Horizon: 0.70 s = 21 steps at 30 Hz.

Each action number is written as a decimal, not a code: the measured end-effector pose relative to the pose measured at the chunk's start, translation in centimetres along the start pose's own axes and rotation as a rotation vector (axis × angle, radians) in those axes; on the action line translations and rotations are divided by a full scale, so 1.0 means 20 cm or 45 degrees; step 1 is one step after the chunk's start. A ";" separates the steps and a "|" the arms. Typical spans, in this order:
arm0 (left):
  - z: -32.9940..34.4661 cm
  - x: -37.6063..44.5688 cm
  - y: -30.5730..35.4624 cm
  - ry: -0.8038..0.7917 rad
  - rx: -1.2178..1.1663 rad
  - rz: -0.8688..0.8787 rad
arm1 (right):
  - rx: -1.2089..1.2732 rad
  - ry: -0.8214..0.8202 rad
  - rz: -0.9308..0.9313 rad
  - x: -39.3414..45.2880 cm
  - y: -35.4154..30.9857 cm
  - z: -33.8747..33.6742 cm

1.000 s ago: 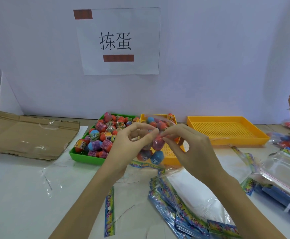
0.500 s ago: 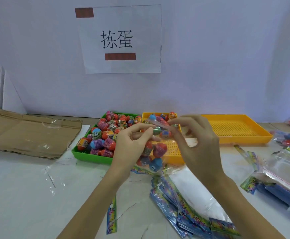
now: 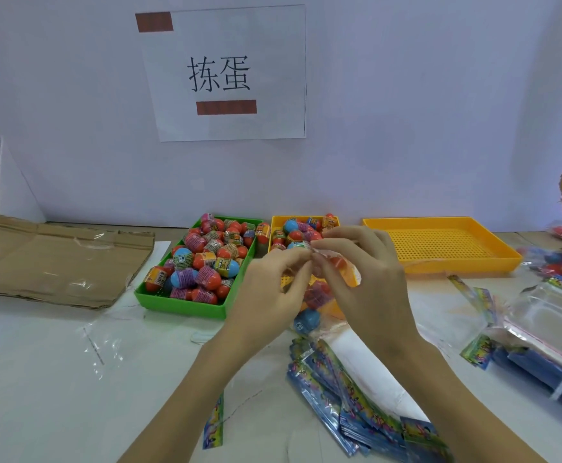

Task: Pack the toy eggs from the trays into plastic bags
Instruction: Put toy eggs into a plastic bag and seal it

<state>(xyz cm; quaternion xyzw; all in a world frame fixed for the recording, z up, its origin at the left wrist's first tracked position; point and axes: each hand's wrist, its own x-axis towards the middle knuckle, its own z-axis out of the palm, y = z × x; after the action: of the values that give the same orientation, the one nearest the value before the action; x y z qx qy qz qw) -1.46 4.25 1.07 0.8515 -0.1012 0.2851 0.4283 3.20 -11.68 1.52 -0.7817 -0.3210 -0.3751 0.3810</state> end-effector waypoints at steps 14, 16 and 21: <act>-0.02 0.01 -0.02 -0.022 0.164 0.158 | 0.052 -0.097 -0.154 0.02 0.04 -0.02; -0.02 0.02 -0.02 -0.015 0.156 0.169 | 0.039 -0.087 -0.179 0.02 0.04 -0.02; -0.04 0.02 -0.01 -0.016 0.162 0.199 | -0.009 -0.029 -0.200 0.03 0.05 -0.03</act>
<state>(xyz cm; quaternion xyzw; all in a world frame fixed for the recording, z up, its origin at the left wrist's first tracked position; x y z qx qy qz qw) -1.34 4.99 1.43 0.8682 -0.1519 0.3182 0.3492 4.09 -12.49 1.86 -0.7596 -0.3844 -0.3962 0.3439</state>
